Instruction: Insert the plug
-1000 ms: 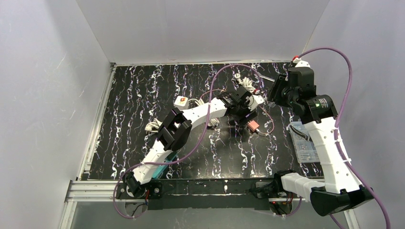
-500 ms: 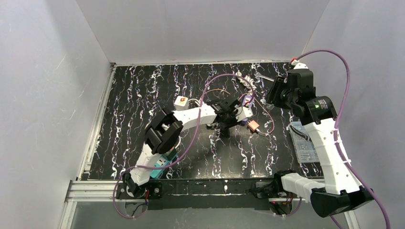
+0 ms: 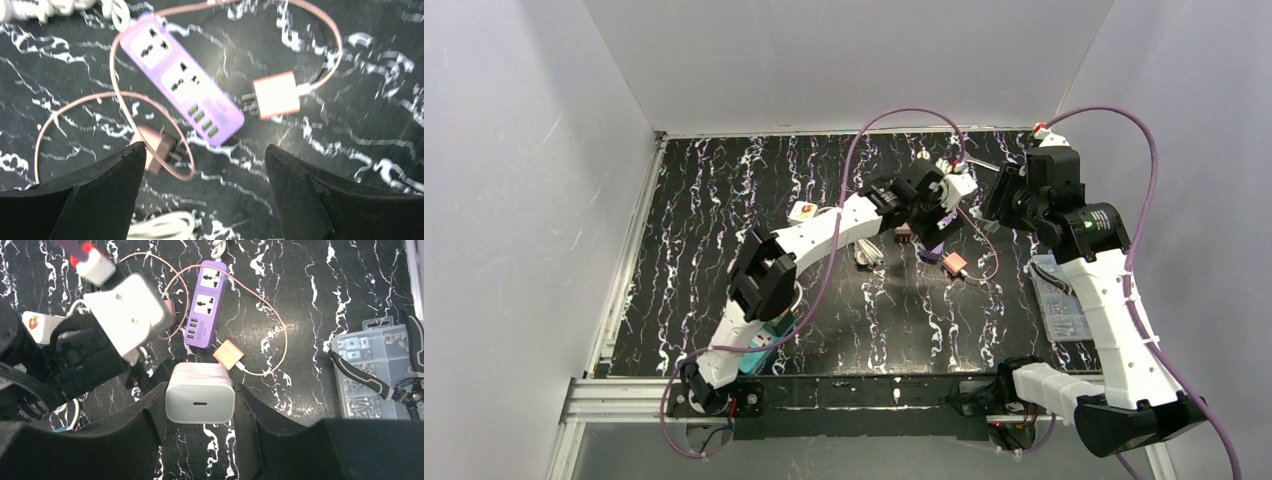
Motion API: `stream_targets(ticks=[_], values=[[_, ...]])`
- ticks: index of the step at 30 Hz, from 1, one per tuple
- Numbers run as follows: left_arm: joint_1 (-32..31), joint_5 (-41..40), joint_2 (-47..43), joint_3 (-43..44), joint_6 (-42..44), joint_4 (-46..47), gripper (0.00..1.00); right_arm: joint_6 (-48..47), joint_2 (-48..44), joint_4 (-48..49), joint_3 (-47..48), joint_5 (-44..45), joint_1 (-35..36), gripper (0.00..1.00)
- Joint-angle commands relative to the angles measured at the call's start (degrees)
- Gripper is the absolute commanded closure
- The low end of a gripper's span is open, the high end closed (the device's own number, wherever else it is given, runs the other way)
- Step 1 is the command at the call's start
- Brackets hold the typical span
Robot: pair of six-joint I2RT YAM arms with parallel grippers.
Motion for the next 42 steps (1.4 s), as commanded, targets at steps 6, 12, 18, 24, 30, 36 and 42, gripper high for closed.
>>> stream_targets(ticks=[6, 12, 18, 24, 30, 36, 42], values=[[-0.7, 1.6, 11.4, 14.8, -8.2, -7.4, 0.12, -0.3, -1.8, 0.2, 4.4, 3.4, 0.1, 0.82], [-0.7, -2.5, 16.4, 20.1, -7.6, -8.2, 0.13, -0.2, -2.8, 0.4, 3.9, 3.8, 0.1, 0.82], [-0.7, -4.4, 18.1, 19.5, -5.5, -5.7, 0.13, 0.4, -3.1, 1.2, 3.3, 2.9, 0.1, 0.82], [-0.7, -4.4, 16.9, 15.2, -0.9, -3.0, 0.30, 0.5, -2.9, 1.6, 2.6, 2.0, 0.1, 0.82], [0.0, -7.8, 10.6, 3.0, 5.2, 3.5, 0.56, 0.6, -3.0, 2.0, 0.9, 0.6, 0.1, 0.82], [1.1, -7.6, 8.2, -0.5, 8.5, 1.7, 0.75, 0.5, -2.8, 1.8, 0.1, -0.8, 0.1, 0.82], [1.4, 7.6, -10.5, -24.9, 14.5, -3.8, 0.74, 0.0, -0.3, 1.0, -2.0, -4.9, 0.2, 0.82]])
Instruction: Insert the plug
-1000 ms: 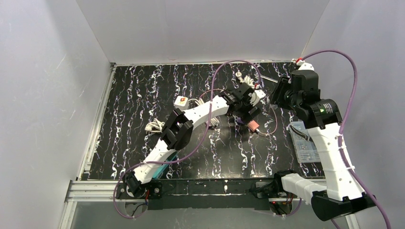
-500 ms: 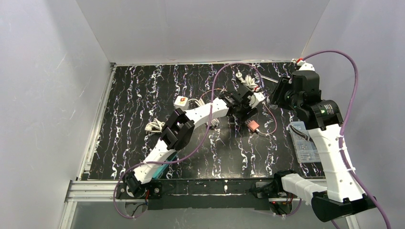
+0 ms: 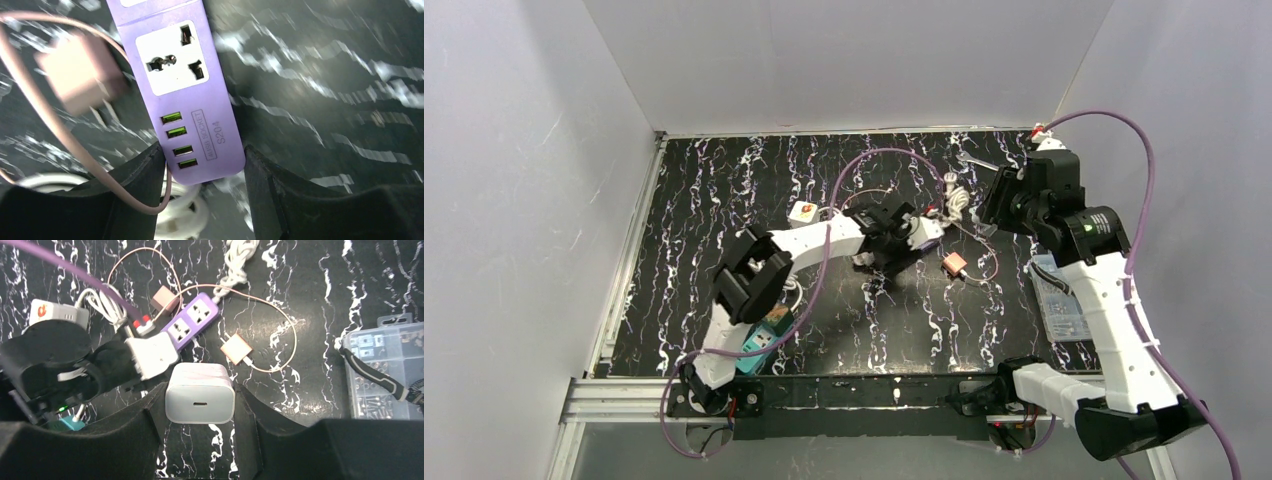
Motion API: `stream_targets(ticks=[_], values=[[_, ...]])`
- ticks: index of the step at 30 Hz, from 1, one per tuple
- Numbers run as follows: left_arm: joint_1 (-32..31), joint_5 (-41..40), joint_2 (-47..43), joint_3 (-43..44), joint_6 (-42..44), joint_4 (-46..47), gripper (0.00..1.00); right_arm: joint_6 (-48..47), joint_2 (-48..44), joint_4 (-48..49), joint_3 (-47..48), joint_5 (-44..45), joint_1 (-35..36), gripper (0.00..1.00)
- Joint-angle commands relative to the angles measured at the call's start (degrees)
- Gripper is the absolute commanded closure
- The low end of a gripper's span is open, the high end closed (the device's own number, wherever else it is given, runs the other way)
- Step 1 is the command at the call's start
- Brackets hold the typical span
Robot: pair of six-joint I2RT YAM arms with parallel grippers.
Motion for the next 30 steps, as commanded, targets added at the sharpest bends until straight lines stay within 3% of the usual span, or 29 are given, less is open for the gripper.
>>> stream_targets(ticks=[1, 4, 6, 7, 8, 14, 21, 26, 30], values=[[-0.2, 12.0, -12.4, -11.8, 5.0, -11.6, 0.74, -0.1, 1.6, 1.0, -2.4, -4.5, 0.2, 0.82], [-0.2, 15.4, -19.5, -20.0, 7.1, -14.3, 0.70, -0.2, 1.7, 1.1, -6.0, -7.4, 0.3, 0.84], [-0.3, 15.1, -20.6, -20.3, 6.0, -14.1, 0.44, -0.2, 1.4, 1.0, -7.8, -8.7, 1.0, 0.84], [-0.3, 14.2, -20.9, -19.6, 5.2, -14.1, 0.08, 0.5, 1.2, 1.6, -9.2, -8.6, 2.0, 0.85], [-0.3, 13.6, -21.6, -19.4, 4.8, -14.1, 0.02, 1.2, 1.3, 2.0, -9.9, -7.8, 3.9, 0.85], [-0.3, 12.3, -25.8, -18.5, 3.0, -18.3, 0.02, 4.0, 2.6, 2.8, -10.9, 0.8, 14.4, 0.86], [1.7, 14.0, -31.7, -13.6, 4.7, -28.3, 0.02, 5.2, 0.6, 7.4, -15.0, 2.9, 19.3, 0.87], [13.4, 24.1, -32.6, -6.1, -0.9, -35.2, 0.02, 5.9, 1.4, 10.4, -16.8, 4.7, 25.1, 0.88], [22.1, 27.1, -34.4, -7.9, -4.4, -34.8, 0.02, 6.7, 3.9, 14.5, -18.9, 5.8, 29.8, 0.89]])
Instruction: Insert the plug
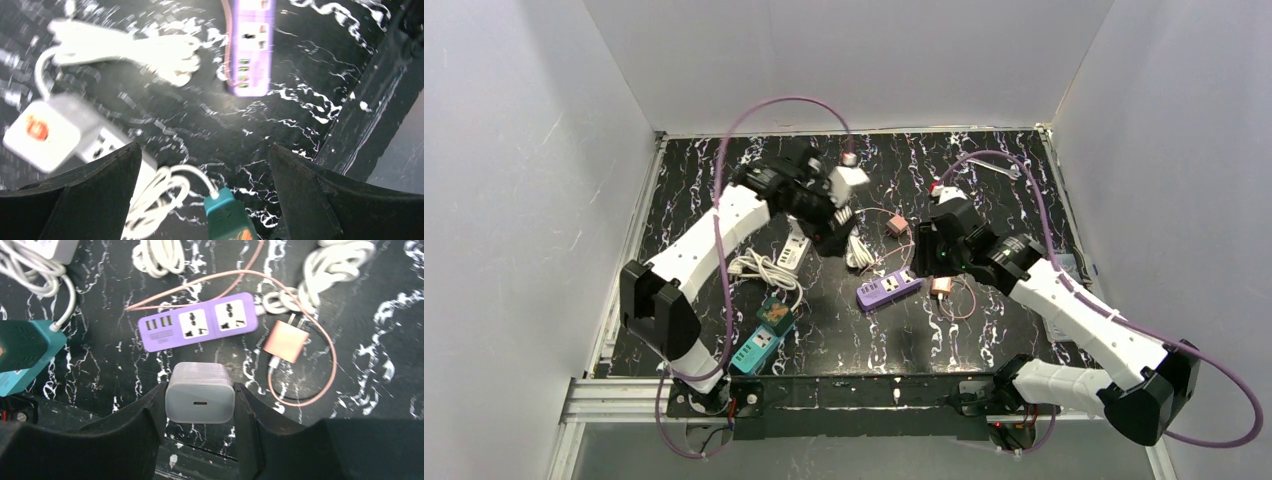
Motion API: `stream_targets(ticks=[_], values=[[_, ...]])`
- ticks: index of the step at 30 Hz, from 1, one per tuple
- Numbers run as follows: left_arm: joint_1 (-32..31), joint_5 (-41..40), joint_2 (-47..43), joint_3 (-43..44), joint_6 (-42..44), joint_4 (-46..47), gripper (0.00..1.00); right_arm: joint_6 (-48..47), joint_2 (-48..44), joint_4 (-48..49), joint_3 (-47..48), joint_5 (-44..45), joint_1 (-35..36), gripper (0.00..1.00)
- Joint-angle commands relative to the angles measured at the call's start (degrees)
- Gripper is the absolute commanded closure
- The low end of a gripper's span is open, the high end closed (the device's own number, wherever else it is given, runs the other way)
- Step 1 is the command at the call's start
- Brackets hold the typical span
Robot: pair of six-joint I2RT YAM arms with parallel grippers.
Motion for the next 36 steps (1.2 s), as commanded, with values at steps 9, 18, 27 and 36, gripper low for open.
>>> stream_targets(ticks=[9, 18, 27, 36], values=[[17.4, 7.5, -7.5, -6.4, -5.8, -8.2, 0.02, -2.5, 7.8, 15.6, -5.0, 2.3, 7.7, 0.89], [20.1, 7.2, -10.5, -8.6, -3.4, -10.1, 0.02, -6.1, 11.1, 21.3, -7.8, 1.0, 7.7, 0.90], [20.8, 6.2, -11.1, -9.6, -2.7, -10.0, 0.02, -9.7, 14.2, 20.9, -7.8, -0.4, 7.7, 0.90], [21.3, 5.0, -10.8, -10.2, -2.2, -9.5, 0.02, -11.4, 16.2, 17.9, -6.5, -1.2, 7.7, 0.90]])
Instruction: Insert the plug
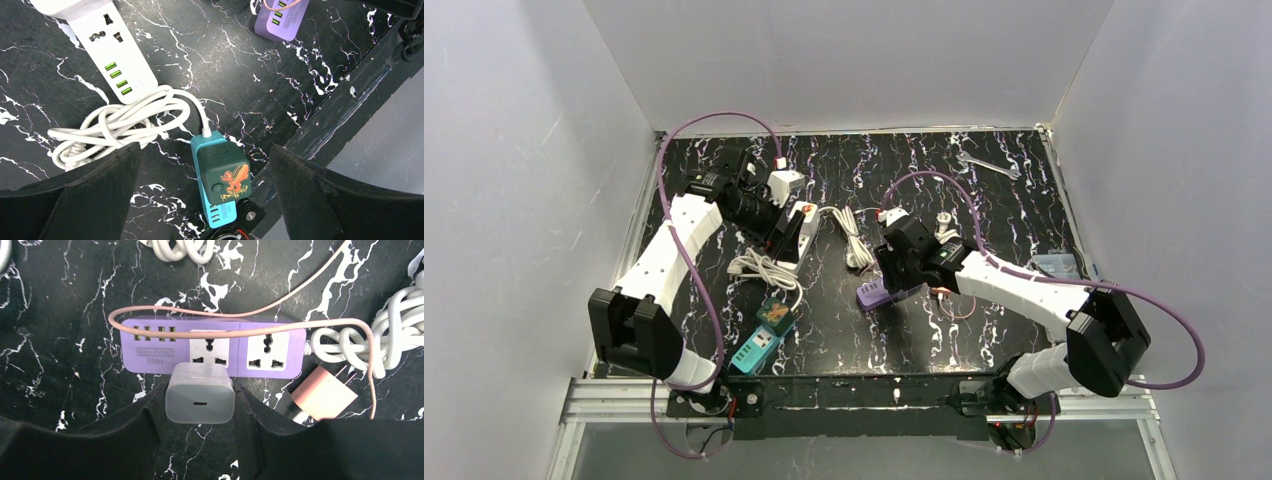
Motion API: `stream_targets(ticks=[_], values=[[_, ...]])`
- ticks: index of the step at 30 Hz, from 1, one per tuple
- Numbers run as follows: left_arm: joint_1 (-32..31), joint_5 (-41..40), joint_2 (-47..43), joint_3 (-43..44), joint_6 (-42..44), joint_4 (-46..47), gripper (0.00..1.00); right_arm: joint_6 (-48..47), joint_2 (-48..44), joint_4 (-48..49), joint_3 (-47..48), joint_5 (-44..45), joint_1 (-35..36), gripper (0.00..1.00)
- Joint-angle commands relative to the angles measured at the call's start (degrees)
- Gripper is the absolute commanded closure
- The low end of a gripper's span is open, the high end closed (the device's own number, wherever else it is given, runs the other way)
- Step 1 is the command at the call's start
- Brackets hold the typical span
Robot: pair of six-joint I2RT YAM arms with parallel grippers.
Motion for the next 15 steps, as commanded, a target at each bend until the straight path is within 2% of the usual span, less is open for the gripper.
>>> stream_targets(ticks=[1, 15], values=[[0.6, 0.1, -1.8, -0.7, 0.9, -0.9, 0.02, -1.7, 0.5, -0.8, 1.0, -0.5, 0.2, 0.90], [0.7, -0.1, -2.3, -1.7, 0.5, 0.2, 0.02, -5.4, 1.3, -0.9, 2.5, 1.4, 0.2, 0.90]])
